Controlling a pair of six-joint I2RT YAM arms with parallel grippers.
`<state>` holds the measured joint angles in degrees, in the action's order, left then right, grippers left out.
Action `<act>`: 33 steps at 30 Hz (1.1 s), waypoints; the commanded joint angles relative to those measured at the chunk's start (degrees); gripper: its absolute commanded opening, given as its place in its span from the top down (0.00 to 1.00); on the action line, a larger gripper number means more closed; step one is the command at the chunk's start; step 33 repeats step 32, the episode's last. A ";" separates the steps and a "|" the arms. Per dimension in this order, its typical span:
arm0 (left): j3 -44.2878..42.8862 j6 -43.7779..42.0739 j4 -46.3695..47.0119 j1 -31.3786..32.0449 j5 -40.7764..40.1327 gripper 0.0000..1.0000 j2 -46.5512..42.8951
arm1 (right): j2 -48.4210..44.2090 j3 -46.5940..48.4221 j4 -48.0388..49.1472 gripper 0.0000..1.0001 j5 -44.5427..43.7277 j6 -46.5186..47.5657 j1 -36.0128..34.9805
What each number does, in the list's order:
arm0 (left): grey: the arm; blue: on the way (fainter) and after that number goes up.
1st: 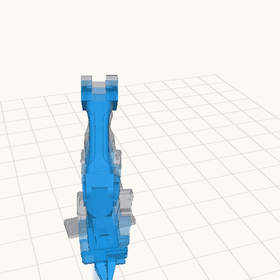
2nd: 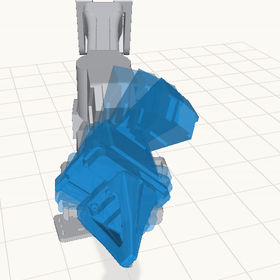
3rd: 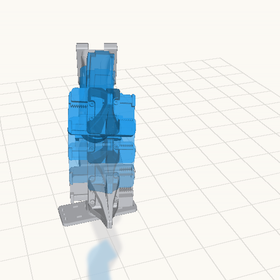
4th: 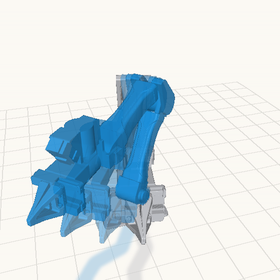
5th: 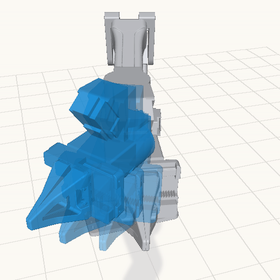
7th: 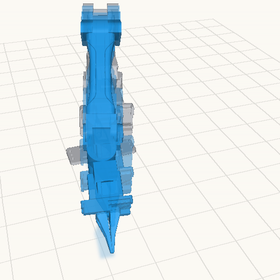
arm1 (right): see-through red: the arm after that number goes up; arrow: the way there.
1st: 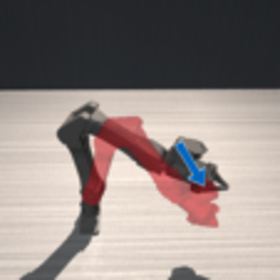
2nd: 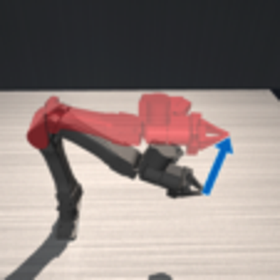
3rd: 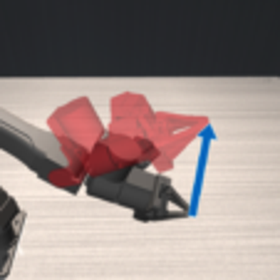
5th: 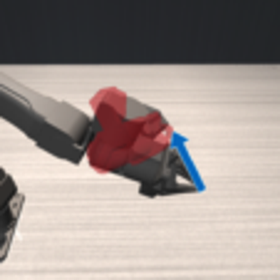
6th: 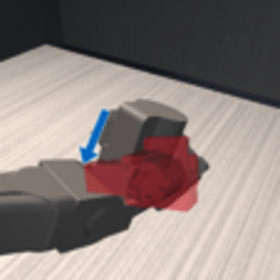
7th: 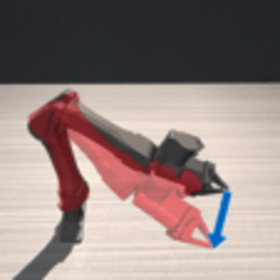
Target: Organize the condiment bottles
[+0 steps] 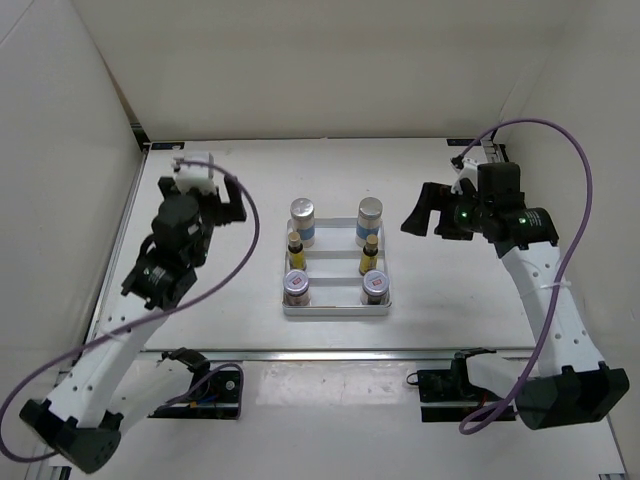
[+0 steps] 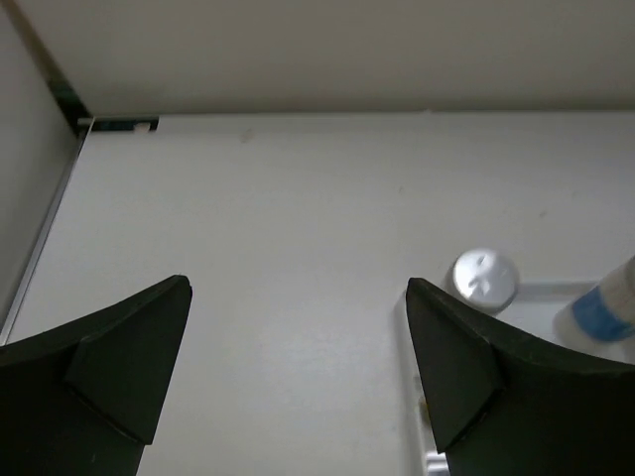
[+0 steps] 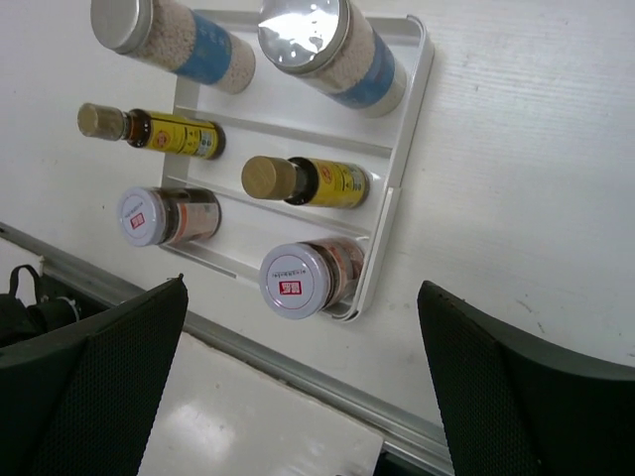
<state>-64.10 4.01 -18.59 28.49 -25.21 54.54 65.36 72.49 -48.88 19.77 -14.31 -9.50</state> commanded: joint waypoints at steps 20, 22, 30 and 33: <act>36.94 -10.25 16.30 -1.95 -14.78 0.00 -30.98 | -7.79 -8.68 8.45 0.00 -23.02 -5.38 0.00; 38.16 -10.25 17.00 -1.95 -16.09 0.00 -30.99 | -9.11 -8.15 8.45 0.00 -23.72 -5.38 0.00; 40.09 -12.10 19.38 -1.95 -16.99 0.00 -28.79 | -9.89 -8.94 8.80 0.00 -23.02 -7.49 -0.52; 41.41 -12.10 19.90 -1.95 -14.36 0.00 -29.40 | -9.90 -8.94 8.80 0.00 -23.02 -7.49 -0.52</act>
